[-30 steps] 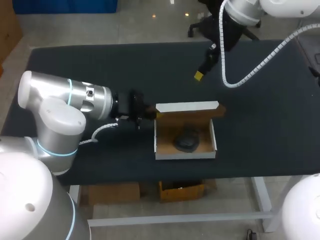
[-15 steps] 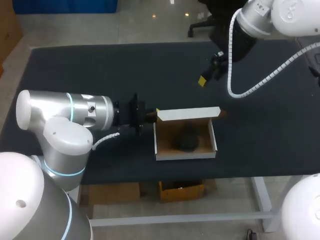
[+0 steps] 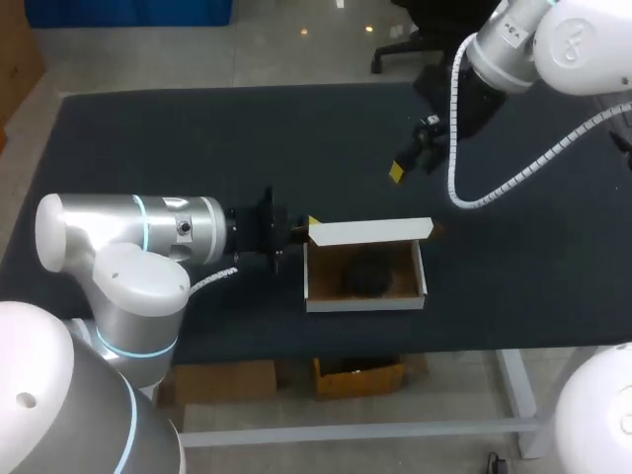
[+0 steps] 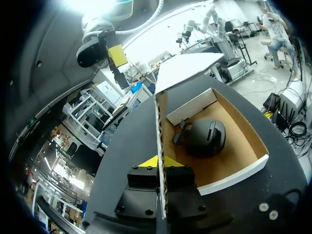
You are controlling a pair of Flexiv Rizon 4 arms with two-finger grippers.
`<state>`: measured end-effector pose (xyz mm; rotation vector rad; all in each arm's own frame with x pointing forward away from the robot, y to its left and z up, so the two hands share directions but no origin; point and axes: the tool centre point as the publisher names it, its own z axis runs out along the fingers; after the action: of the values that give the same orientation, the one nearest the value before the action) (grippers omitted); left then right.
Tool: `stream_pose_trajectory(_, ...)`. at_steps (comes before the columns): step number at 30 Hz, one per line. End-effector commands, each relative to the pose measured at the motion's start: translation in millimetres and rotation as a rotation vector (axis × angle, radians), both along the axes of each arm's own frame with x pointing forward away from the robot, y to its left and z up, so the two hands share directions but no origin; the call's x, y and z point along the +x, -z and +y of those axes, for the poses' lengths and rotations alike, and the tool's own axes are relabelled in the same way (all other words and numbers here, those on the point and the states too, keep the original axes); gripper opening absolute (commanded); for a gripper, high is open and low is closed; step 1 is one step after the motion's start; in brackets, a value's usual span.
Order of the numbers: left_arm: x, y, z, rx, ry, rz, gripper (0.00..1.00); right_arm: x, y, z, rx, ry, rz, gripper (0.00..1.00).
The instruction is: Assemble the packaging by folding the flat box into shape, placing the metal phone stand inside, and closing the box properly
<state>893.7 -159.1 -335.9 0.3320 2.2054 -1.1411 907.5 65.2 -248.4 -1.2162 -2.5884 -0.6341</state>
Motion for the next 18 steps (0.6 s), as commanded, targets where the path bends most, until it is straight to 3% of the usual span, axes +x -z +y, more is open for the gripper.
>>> stream_pose_trajectory(1,-0.4,6.7,0.1,-0.017,-0.003,-0.023,0.00,-1.6,-0.7,-0.7,0.000,0.000,-0.001,1.00)
stream_pose_trajectory(14,-6.9,8.6,1.6,-0.005,0.005,-0.066,0.00,-1.5,0.4,0.7,-0.012,0.009,0.003,1.00)
stream_pose_trajectory(18,-6.8,9.0,2.2,-0.003,0.008,-0.077,0.00,-4.7,2.3,0.9,0.001,0.106,0.148,1.00)
